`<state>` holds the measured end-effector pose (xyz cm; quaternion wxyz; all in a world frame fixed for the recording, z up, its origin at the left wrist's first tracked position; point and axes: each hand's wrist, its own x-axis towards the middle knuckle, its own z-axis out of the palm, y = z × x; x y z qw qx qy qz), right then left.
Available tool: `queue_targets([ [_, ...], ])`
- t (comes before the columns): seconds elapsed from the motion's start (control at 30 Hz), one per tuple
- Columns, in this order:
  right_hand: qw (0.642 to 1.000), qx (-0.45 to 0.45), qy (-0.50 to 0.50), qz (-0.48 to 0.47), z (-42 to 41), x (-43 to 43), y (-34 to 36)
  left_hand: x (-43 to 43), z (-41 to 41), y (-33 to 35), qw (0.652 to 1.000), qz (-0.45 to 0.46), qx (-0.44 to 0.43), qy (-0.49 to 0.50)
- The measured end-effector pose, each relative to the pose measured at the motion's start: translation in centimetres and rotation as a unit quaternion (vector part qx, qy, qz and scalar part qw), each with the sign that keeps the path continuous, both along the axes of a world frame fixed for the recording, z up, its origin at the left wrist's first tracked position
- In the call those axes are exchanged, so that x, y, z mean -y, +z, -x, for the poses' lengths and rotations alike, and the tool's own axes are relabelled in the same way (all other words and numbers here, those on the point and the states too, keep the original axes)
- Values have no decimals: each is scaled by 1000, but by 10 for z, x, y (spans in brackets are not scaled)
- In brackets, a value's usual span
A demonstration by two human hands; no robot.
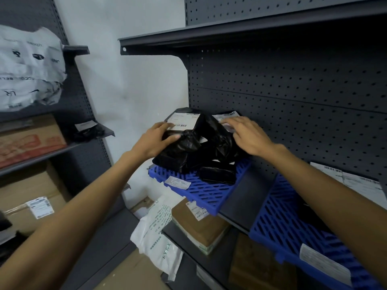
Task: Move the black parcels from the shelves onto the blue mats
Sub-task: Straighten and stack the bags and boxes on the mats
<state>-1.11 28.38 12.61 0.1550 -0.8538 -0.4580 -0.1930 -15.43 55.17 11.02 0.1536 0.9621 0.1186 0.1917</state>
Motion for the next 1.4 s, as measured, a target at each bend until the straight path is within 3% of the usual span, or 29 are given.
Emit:
queue_targets([
  [0.17, 997, 3, 77, 28, 25, -47, 1, 13, -4, -9, 997, -56, 33, 38],
  [0.33, 994, -46, 77, 59, 22, -74, -4, 30, -11, -11, 992, -69, 82, 61],
  [0.6, 994, -12, 56, 89, -6, -62, -2, 52, -17, -35, 985, -93, 142, 11],
  [0.73, 985, 23, 57, 163, -6, -68, -7, 57, -14, -65, 986, 21, 162, 24],
  [0.87, 983, 19, 52, 173, -5, -77, -14, 66, -20, -76, 975, 126, 177, 36],
  [1.1, 983, -55, 82, 153, -12, -82, -15, 68, -25, -76, 965, 144, 220, 11],
  [1.4, 989, -50, 90, 106, 7, -97, -11, 38, -17, -67, 964, 122, 231, -37],
])
